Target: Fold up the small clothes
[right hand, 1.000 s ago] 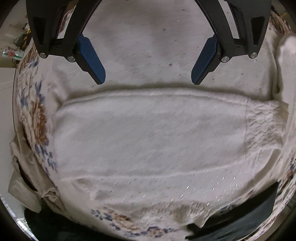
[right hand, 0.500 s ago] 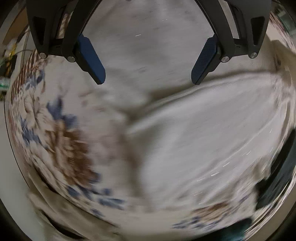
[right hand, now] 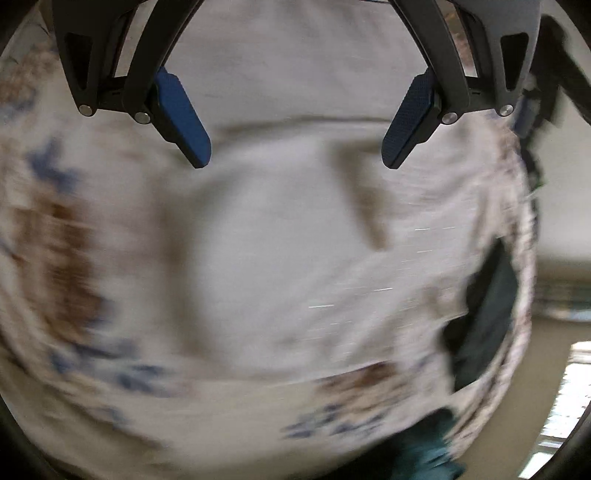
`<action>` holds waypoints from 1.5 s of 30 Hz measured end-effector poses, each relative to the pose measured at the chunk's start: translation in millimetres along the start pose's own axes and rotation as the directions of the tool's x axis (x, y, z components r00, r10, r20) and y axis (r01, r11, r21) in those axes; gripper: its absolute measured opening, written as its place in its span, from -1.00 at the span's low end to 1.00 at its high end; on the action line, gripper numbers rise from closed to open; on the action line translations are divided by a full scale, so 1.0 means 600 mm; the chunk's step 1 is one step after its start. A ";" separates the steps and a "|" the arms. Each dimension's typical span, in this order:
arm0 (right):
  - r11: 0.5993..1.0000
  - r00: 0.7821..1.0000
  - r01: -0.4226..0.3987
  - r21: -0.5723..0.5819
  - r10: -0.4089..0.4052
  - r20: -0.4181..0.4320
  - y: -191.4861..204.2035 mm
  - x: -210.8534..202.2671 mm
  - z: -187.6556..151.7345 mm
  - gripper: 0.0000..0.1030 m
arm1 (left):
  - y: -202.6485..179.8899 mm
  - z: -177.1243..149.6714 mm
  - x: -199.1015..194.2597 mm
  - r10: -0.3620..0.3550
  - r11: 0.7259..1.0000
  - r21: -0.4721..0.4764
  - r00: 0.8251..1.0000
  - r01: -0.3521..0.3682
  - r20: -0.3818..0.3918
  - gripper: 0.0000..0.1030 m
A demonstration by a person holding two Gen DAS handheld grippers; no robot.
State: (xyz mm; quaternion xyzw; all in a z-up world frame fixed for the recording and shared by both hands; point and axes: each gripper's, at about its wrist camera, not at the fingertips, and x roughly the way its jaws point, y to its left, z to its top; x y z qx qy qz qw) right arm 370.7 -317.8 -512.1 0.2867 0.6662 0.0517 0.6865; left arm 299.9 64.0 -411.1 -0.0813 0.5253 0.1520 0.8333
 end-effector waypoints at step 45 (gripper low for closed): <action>0.934 0.931 0.357 -0.011 -0.354 0.088 -0.127 -0.036 0.028 -0.09 | 0.008 0.044 0.241 0.130 0.975 0.197 0.985 -0.107 -0.112 0.85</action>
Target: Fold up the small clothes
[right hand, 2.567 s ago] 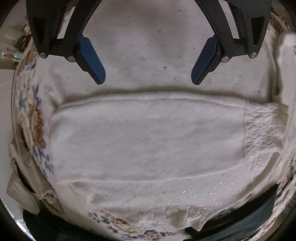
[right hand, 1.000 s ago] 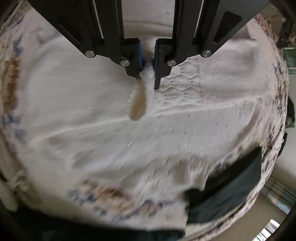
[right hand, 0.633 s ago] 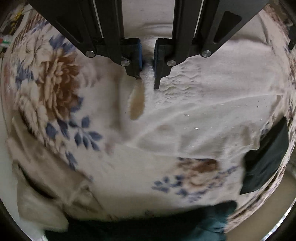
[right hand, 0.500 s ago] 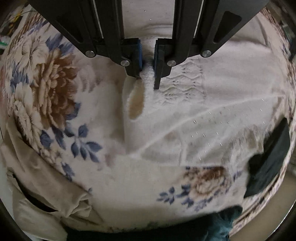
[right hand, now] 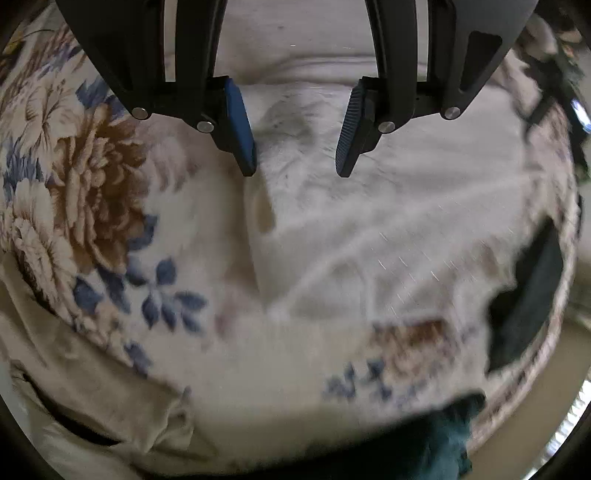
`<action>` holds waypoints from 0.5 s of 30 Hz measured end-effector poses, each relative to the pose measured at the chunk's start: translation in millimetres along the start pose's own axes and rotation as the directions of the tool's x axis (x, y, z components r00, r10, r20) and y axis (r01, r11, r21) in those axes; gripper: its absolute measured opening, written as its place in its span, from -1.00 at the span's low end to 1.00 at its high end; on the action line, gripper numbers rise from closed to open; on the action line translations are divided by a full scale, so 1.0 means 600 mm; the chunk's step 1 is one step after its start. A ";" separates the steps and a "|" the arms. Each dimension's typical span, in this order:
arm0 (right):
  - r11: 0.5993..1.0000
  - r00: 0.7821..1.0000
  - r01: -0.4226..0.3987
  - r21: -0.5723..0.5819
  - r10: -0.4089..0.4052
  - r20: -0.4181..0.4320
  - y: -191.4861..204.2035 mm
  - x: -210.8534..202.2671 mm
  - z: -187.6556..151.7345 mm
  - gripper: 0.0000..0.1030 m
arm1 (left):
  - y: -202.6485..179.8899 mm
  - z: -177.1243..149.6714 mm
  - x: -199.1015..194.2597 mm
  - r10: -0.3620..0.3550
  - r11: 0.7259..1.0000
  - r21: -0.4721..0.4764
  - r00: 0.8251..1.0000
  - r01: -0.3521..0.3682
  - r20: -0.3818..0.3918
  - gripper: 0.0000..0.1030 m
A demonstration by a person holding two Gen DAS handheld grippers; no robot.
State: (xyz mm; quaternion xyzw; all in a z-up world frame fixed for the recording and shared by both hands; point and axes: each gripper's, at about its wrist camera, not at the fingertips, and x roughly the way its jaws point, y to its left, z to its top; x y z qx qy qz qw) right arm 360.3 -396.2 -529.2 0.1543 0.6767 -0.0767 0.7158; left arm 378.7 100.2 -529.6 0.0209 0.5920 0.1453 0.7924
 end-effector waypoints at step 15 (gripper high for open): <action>0.994 0.998 -0.024 0.107 0.030 -0.057 -0.025 0.015 -0.014 -0.33 | 0.021 0.015 0.005 -0.056 0.998 0.015 0.998 0.057 -0.017 0.97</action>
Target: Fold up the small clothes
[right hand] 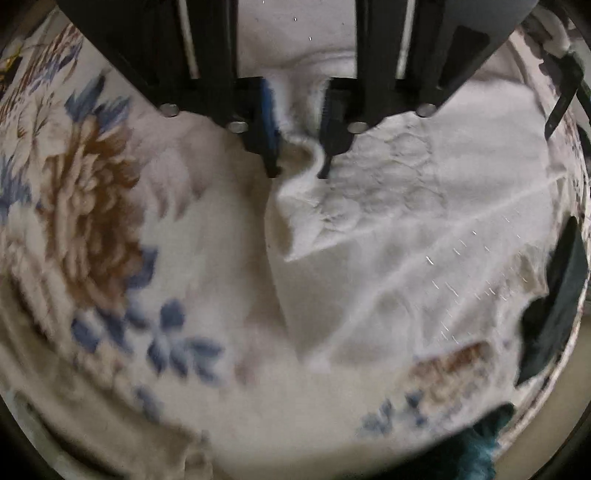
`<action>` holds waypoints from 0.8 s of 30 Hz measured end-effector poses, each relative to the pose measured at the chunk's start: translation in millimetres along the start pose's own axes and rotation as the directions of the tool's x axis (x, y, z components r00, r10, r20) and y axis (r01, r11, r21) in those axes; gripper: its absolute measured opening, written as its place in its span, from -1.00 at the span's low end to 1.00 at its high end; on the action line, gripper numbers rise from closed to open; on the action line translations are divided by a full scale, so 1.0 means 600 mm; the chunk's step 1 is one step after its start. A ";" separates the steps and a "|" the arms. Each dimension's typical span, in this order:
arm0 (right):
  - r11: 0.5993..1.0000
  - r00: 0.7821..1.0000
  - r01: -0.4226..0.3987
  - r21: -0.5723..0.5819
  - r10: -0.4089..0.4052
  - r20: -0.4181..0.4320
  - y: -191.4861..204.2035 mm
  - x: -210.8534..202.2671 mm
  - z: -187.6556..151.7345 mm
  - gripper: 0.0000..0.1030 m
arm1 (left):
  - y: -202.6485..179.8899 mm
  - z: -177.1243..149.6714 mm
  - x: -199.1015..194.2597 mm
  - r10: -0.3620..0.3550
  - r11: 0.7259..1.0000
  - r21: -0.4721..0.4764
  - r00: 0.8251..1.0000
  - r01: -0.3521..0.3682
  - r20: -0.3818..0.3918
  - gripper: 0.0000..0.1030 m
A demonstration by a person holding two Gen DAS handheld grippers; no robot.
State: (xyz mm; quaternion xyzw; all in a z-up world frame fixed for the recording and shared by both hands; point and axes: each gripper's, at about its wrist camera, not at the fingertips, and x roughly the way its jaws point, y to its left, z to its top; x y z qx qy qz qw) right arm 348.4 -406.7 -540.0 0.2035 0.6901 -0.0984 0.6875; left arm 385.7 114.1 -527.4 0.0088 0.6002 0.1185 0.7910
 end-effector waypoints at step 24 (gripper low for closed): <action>0.934 0.937 -0.331 -0.132 0.309 -0.165 -0.221 -0.252 -0.048 0.82 | -0.488 -0.394 -0.317 -0.074 0.970 0.223 0.992 0.095 -0.100 0.97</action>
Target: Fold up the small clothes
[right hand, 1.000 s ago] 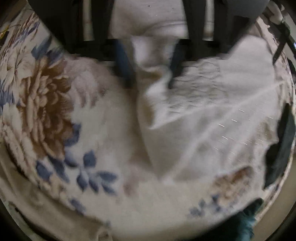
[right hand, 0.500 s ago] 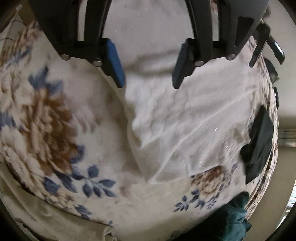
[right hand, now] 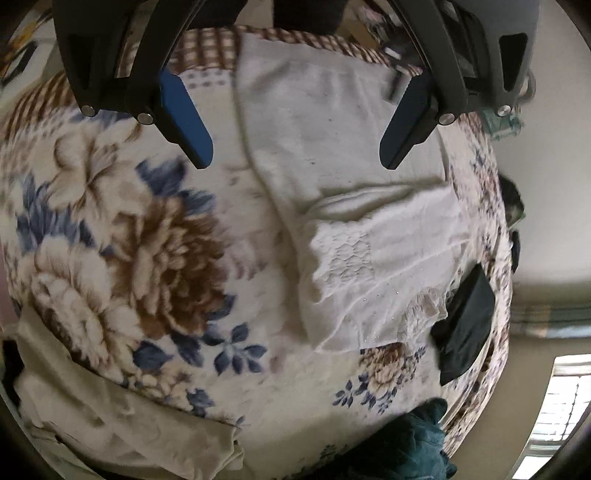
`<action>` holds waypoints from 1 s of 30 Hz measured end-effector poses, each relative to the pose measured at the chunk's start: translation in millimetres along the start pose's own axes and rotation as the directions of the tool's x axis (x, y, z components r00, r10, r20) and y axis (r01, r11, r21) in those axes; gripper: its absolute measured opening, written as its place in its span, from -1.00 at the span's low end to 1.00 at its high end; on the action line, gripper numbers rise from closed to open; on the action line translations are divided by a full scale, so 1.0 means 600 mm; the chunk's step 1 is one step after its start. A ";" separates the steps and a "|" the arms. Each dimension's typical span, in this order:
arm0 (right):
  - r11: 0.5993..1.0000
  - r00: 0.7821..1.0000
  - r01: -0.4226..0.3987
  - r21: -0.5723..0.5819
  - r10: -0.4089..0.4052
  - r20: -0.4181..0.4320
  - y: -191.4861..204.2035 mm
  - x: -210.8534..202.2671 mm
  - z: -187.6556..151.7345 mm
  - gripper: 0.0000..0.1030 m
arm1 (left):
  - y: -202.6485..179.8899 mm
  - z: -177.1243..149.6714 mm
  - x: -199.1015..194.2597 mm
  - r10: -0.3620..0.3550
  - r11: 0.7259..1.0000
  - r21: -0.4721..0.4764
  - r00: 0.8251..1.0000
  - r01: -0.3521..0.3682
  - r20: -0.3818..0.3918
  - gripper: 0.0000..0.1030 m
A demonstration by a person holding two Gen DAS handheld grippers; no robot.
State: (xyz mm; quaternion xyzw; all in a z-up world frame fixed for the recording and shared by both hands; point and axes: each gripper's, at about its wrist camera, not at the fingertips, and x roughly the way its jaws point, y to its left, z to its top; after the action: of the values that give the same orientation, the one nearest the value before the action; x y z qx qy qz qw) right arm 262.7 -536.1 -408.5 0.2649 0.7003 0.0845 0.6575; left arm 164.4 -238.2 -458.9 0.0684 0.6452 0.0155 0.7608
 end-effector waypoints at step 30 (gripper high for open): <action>0.988 0.979 -0.147 -0.041 0.139 -0.146 -0.047 0.224 0.209 0.81 | -0.112 -0.079 0.133 0.005 0.960 -0.279 0.999 -0.019 -0.050 -0.76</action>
State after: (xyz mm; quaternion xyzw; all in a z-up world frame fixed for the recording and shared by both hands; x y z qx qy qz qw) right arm 377.3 -524.0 -555.0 0.2908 0.7222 0.1684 0.6045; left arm 127.0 -291.6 -553.0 -0.0361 0.6543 0.1126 0.7469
